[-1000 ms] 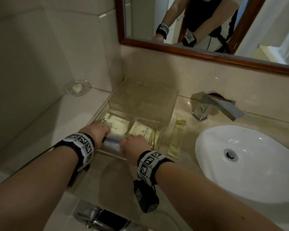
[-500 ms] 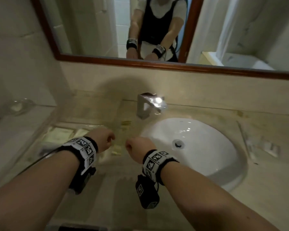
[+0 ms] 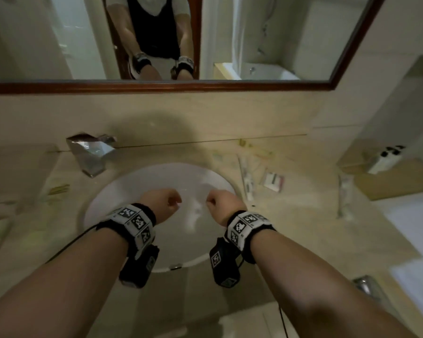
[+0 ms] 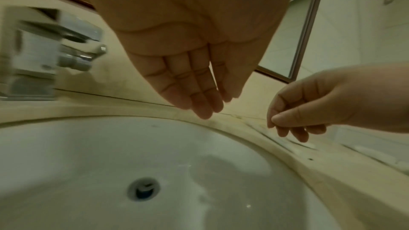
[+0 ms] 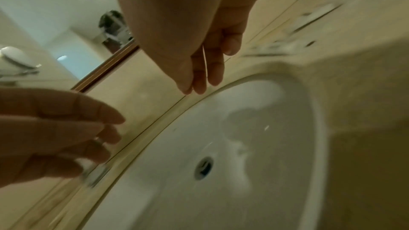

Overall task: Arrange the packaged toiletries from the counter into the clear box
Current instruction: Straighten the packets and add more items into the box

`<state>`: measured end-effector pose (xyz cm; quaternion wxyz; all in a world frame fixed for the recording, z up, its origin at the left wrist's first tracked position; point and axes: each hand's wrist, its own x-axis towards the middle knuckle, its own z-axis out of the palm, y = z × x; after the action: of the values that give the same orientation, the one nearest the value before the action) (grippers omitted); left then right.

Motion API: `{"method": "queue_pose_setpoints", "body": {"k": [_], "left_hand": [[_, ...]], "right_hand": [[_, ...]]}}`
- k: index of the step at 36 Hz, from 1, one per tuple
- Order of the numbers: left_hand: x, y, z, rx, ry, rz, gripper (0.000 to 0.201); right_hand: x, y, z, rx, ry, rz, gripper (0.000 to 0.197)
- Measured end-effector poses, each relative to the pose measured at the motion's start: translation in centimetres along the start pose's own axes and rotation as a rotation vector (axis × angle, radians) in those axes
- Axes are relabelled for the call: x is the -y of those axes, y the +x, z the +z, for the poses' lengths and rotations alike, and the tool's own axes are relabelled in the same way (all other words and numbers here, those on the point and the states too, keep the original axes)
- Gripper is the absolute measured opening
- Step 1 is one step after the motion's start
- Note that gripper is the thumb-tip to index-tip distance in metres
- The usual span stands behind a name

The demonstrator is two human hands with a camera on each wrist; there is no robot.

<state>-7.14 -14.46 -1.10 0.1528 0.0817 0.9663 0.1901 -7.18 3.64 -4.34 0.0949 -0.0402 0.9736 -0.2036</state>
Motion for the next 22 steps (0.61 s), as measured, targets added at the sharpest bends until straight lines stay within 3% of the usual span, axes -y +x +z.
{"method": "queue_pose_setpoints", "body": {"k": [5, 9, 17, 22], "left_hand": [[-5.0, 1.8, 1.7, -0.006, -0.056, 0.048, 0.027], [-7.6, 3.1, 2.6, -0.034, -0.095, 0.041, 0.025], [-8.8, 4.8, 4.2, -0.094, -0.158, -0.096, 0.019], [-9.1, 5.5, 5.0, -0.104, -0.187, -0.142, 0.020]], "right_hand": [[-7.9, 0.2, -3.2, -0.106, 0.026, 0.169, 0.021], [-13.1, 1.3, -4.9, -0.095, 0.025, 0.316, 0.034], [-17.9, 3.5, -6.0, -0.073, 0.038, 0.398, 0.058], [-18.7, 4.0, -5.6, -0.057, 0.006, 0.422, 0.049]]}}
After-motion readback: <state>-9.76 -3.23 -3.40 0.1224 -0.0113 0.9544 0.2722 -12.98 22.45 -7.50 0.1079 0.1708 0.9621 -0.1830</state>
